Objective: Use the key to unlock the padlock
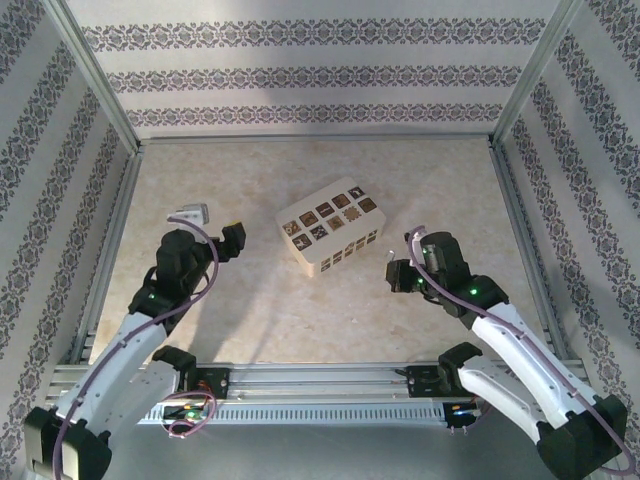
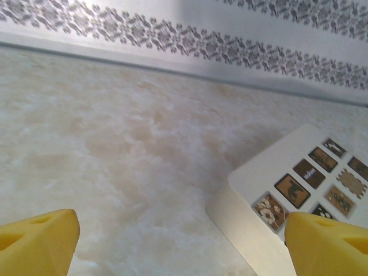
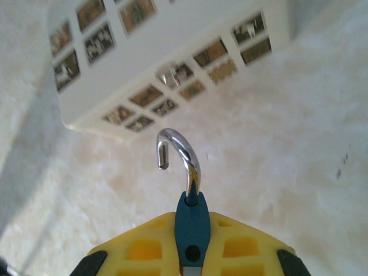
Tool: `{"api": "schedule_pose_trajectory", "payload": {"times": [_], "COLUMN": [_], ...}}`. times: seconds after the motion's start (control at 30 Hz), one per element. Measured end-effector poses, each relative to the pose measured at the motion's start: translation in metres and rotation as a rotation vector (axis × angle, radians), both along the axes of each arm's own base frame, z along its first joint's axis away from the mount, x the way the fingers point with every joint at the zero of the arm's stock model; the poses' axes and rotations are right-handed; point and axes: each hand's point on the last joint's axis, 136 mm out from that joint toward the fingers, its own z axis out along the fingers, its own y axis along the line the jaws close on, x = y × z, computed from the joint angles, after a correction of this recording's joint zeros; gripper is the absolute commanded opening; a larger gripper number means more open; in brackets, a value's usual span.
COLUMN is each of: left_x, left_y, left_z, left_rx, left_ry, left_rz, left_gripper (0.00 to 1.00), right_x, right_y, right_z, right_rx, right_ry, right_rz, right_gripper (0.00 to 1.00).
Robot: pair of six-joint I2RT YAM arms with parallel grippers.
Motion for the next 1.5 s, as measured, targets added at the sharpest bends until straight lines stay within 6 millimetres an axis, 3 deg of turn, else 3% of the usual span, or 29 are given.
{"api": "schedule_pose_trajectory", "payload": {"times": [0.33, 1.17, 1.5], "left_x": [-0.005, -0.007, -0.007], "left_y": [0.016, 0.020, 0.020], "left_z": [0.009, 0.007, 0.007], "left_rx": [0.018, 0.021, 0.021], "left_ry": [-0.043, -0.049, -0.049], "left_rz": [0.079, 0.093, 0.093], "left_gripper": [0.93, 0.94, 0.94], "right_x": [-0.038, -0.064, -0.061], "right_y": [0.003, 0.014, 0.040], "right_z": [-0.042, -0.106, -0.112], "right_rx": [-0.095, -0.245, -0.141], "right_ry": [0.250, 0.541, 0.573], "right_rz": [0.068, 0.149, 0.206], "right_gripper": [0.08, 0.09, 0.10]}}
